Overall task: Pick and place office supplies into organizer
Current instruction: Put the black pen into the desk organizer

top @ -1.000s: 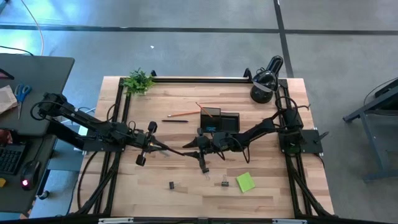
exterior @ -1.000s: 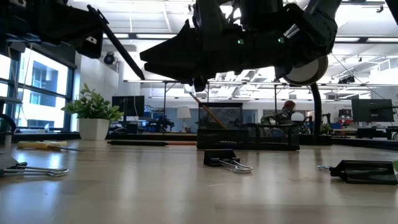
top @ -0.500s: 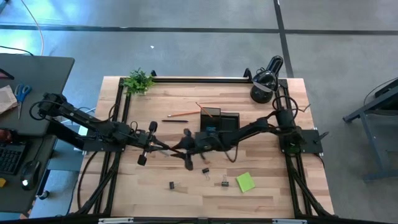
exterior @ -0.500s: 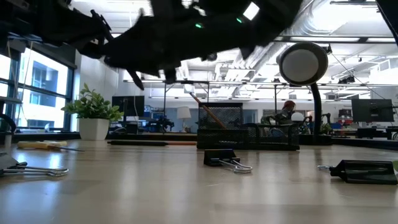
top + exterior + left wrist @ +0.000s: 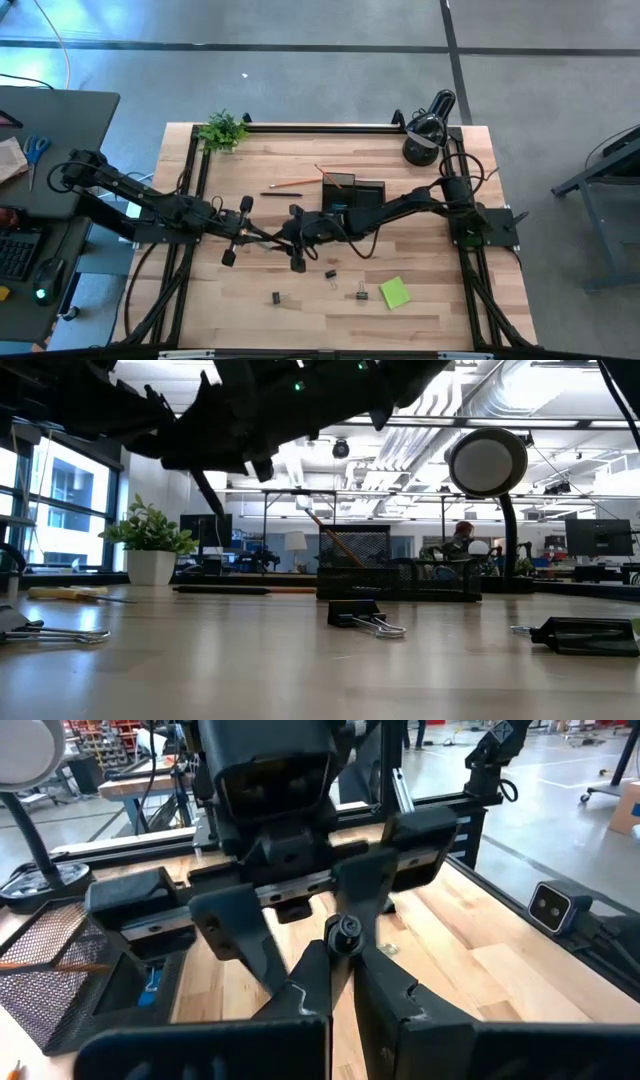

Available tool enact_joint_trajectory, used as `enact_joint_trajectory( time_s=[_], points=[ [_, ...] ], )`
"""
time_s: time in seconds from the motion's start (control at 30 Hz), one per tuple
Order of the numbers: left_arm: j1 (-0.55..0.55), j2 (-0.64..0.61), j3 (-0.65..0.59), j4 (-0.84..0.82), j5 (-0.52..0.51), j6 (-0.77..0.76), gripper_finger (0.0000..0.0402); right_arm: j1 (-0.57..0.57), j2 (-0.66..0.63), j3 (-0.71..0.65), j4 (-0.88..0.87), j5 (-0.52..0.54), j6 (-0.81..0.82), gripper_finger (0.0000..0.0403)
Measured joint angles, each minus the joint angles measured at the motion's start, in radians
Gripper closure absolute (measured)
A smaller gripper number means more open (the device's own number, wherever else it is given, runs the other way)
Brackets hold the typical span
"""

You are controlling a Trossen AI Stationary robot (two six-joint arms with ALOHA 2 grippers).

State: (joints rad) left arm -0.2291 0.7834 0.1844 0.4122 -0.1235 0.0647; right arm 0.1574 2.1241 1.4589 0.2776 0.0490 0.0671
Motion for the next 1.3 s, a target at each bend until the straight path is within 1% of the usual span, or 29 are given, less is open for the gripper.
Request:
enact_joint_trajectory(
  time_s=[0.07, 0.13, 0.2, 0.23, 0.27, 0.37, 0.47, 0.57, 0.7, 0.77, 0.87, 1.0, 1.17, 1.23, 1.3],
  points=[
    [0.0, 0.0, 0.0, 0.0, 0.0, 0.0, 0.0401, 0.0, 0.0, -0.001, -0.007, 0.014, -0.022, 0.0299],
    [0.001, 0.0, 0.0, -0.001, -0.004, 0.003, 0.0401, 0.0, 0.0, -0.001, -0.006, 0.015, -0.045, 0.0328],
    [0.001, 0.0, 0.0, -0.003, -0.004, 0.003, 0.0401, 0.001, 0.0, -0.001, -0.007, 0.015, -0.059, 0.0367],
    [0.0, 0.0, 0.0, -0.003, -0.004, 0.007, 0.0401, 0.002, 0.0, -0.001, -0.007, 0.019, -0.062, 0.0381],
    [0.0, 0.0, 0.0, -0.005, -0.005, 0.012, 0.0401, 0.001, 0.0, -0.001, -0.007, 0.017, -0.067, 0.0386],
    [0.0, 0.0, 0.0, -0.009, -0.005, 0.014, 0.0397, 0.0, 0.0, -0.001, -0.007, 0.014, -0.066, 0.0373],
    [0.0, 0.0, 0.0, -0.006, -0.022, 0.009, 0.0373, 0.001, 0.0, -0.001, -0.005, 0.039, -0.068, 0.0368],
    [0.0, 0.0, 0.0, -0.004, -0.063, -0.002, 0.0333, 0.005, 0.0, -0.001, 0.0, 0.115, -0.08, 0.0387],
    [0.0, -0.004, 0.0, -0.016, -0.122, -0.009, 0.0279, 0.021, 0.0, -0.001, 0.016, 0.249, -0.101, 0.038],
    [0.0, -0.011, 0.0, -0.028, -0.137, -0.01, 0.0259, 0.026, 0.0, -0.001, 0.01, 0.288, -0.103, 0.0378],
    [0.0, -0.043, 0.0, -0.041, -0.155, -0.019, 0.0237, 0.027, 0.0, -0.001, -0.03, 0.325, -0.102, 0.0388],
    [0.0, -0.129, 0.0, -0.123, -0.165, -0.029, 0.0222, 0.027, -0.031, -0.002, -0.093, 0.406, -0.102, 0.0388],
    [0.0, -0.264, 0.0, -0.246, -0.231, -0.066, 0.0218, 0.035, -0.123, -0.004, -0.202, 0.539, -0.106, 0.0383],
    [0.0, -0.305, 0.0, -0.266, -0.236, -0.077, 0.0218, 0.028, -0.159, -0.053, -0.155, 0.551, -0.125, 0.0387],
    [0.0, -0.332, 0.0, -0.277, -0.222, -0.091, 0.0218, 0.012, -0.205, -0.138, -0.04, 0.523, -0.128, 0.0387]
  ],
)
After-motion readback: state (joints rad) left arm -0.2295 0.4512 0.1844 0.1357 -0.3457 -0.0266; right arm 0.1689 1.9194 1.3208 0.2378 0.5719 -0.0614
